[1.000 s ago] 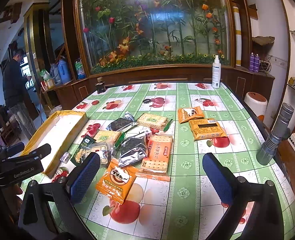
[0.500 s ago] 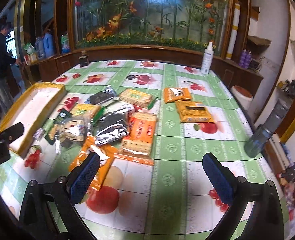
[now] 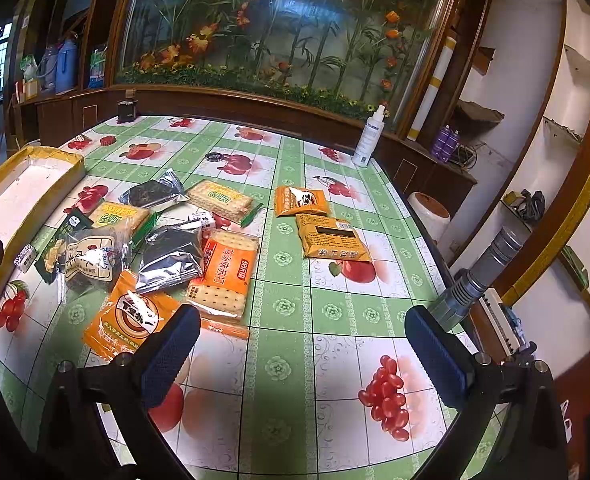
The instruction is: Organize snacks
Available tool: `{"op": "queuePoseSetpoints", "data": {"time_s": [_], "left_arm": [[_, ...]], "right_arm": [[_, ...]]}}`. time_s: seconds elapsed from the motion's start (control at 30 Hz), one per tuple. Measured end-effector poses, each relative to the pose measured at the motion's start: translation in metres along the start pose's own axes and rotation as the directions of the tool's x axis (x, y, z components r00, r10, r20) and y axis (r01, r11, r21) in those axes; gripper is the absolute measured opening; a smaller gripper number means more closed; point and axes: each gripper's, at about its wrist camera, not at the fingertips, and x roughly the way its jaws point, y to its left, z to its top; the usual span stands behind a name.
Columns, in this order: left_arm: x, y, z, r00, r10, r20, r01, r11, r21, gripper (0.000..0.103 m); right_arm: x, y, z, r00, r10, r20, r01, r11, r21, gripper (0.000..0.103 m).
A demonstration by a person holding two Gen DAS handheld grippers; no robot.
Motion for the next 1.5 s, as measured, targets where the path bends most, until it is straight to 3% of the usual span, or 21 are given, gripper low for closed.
{"op": "queuePoseSetpoints", "data": {"time_s": [0.87, 0.93, 1.07, 1.27, 1.43, 1.5], "left_arm": [[0.002, -0.006, -0.001, 1.0, -0.016, -0.012, 0.016, 1.0, 0.018, 0.097], [0.004, -0.004, -0.002, 1.0, -0.024, -0.019, 0.024, 1.0, 0.015, 0.097], [0.009, 0.0, -0.006, 0.998, -0.041, -0.042, 0.042, 0.999, 0.018, 0.097], [0.015, 0.006, -0.015, 0.989, -0.134, -0.069, 0.134, 0.991, -0.003, 0.097], [0.024, 0.005, -0.018, 0.986, -0.14, -0.095, 0.141, 0.99, 0.008, 0.097], [0.031, 0.0, -0.017, 0.981, -0.153, -0.116, 0.157, 0.987, 0.025, 0.097]], "right_arm": [[0.002, -0.006, -0.002, 1.0, -0.002, -0.008, 0.002, 1.0, 0.013, 0.103], [0.003, -0.009, -0.003, 0.999, 0.032, -0.016, -0.031, 0.999, 0.028, 0.103], [0.009, -0.016, -0.009, 0.983, 0.176, -0.044, -0.172, 0.981, 0.087, 0.103], [0.015, -0.018, -0.018, 0.922, 0.383, -0.058, -0.37, 0.915, 0.16, 0.103], [0.028, -0.015, -0.026, 0.894, 0.434, -0.108, -0.41, 0.892, 0.188, 0.103], [0.031, -0.015, -0.027, 0.898, 0.424, -0.119, -0.398, 0.897, 0.194, 0.103]]}}
